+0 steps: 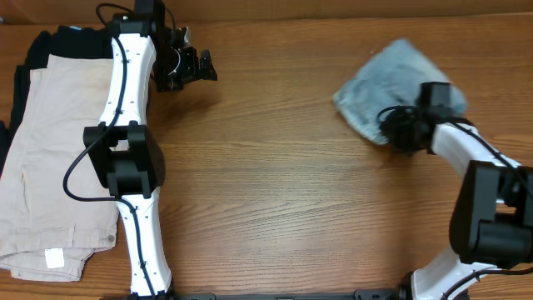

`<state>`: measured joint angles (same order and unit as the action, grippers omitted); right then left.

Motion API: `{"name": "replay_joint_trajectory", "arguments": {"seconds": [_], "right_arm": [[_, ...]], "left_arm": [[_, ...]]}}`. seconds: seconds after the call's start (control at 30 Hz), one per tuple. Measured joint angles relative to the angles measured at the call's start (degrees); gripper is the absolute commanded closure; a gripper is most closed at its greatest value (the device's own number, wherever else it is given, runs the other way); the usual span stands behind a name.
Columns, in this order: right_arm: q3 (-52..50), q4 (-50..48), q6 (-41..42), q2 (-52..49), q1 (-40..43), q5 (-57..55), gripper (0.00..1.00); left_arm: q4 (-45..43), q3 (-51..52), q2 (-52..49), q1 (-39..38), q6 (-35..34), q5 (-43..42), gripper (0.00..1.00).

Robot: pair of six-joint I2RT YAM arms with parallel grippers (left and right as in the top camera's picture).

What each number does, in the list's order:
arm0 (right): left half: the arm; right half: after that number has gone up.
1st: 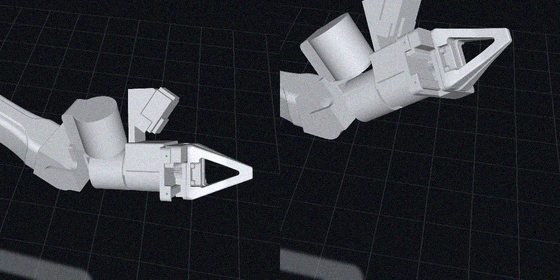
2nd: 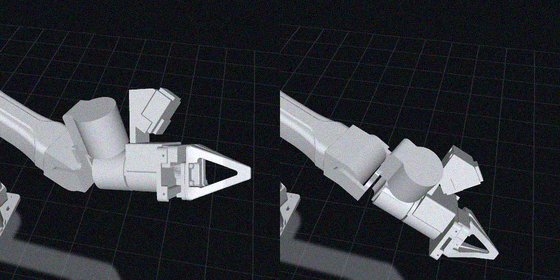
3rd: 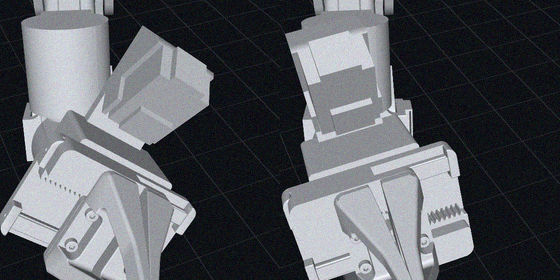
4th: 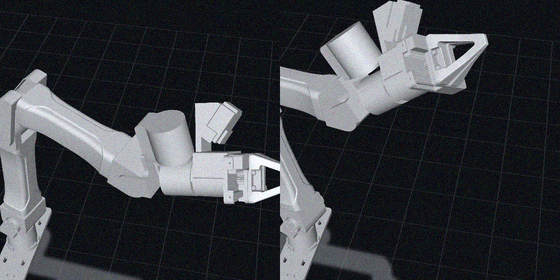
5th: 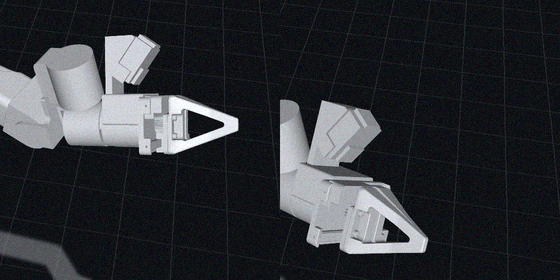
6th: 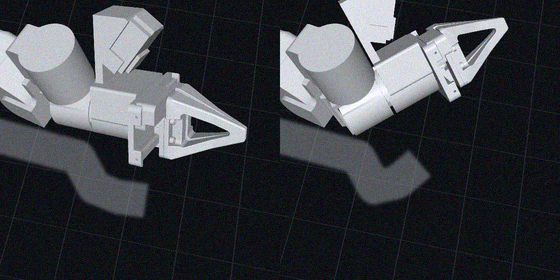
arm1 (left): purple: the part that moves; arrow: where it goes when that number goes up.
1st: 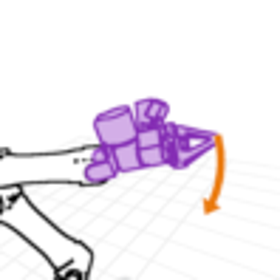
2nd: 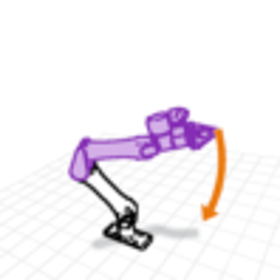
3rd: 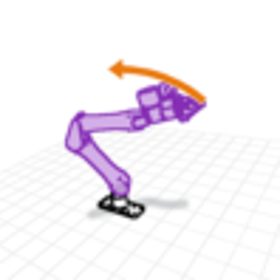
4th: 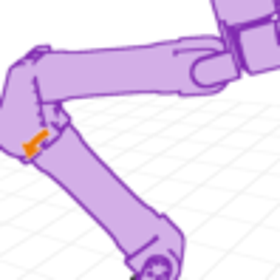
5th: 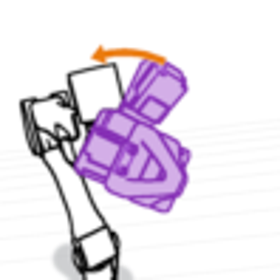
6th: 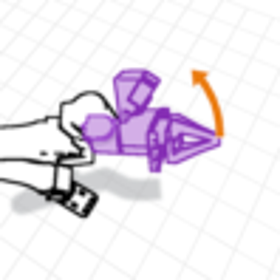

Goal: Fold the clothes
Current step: 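Drag the folded shorts with the right gripper to the back right corner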

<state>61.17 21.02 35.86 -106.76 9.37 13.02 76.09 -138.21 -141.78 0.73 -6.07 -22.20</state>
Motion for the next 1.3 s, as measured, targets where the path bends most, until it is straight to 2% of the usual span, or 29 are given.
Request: {"name": "replay_joint_trajectory", "arguments": {"seconds": [0.13,0.33,0.43,0.8,0.9,0.93,1.03,1.1,1.3], "right_arm": [[-0.57,-9.64,0.13,-0.92,2.97,-2.86,0.96],[-0.74,-22.8,0.11,-4.66,2.27,-3.56,0.96],[-0.44,-26.38,0.09,-8.72,2.27,-3.32,0.96],[11.43,-35.56,-5.31,-20.55,0.04,-2.78,0.96],[14.58,-35.98,-5.86,-22.8,-0.39,-3.02,0.87],[14.99,-35.98,-6.05,-23.04,-0.48,-3.21,0.72],[16.33,-35.39,-7.04,-23.61,-0.5,-3.48,0.13],[17.66,-34.88,-7.78,-23.85,-0.46,-2.38,0.0],[23.61,-24.9,-8.94,-23.85,0.07,3.5,0.0]], "left_arm": [[-0.96,0.0,0.0,0.0,0.0,0.0,0.0],[-1.73,0.0,0.0,0.0,0.0,0.0,0.0],[-2.16,0.0,0.0,0.0,0.0,0.0,0.0],[-2.91,0.0,0.0,0.0,0.0,2.01,0.0],[-3.8,0.0,0.0,0.0,0.0,2.54,0.0],[-4.28,0.0,0.0,0.0,0.0,2.58,0.0],[-4.92,0.0,0.0,0.0,0.0,2.78,0.0],[-5.01,0.0,0.0,0.0,0.0,2.78,0.0],[-5.01,0.0,0.0,0.0,0.0,2.8,0.0]]}}
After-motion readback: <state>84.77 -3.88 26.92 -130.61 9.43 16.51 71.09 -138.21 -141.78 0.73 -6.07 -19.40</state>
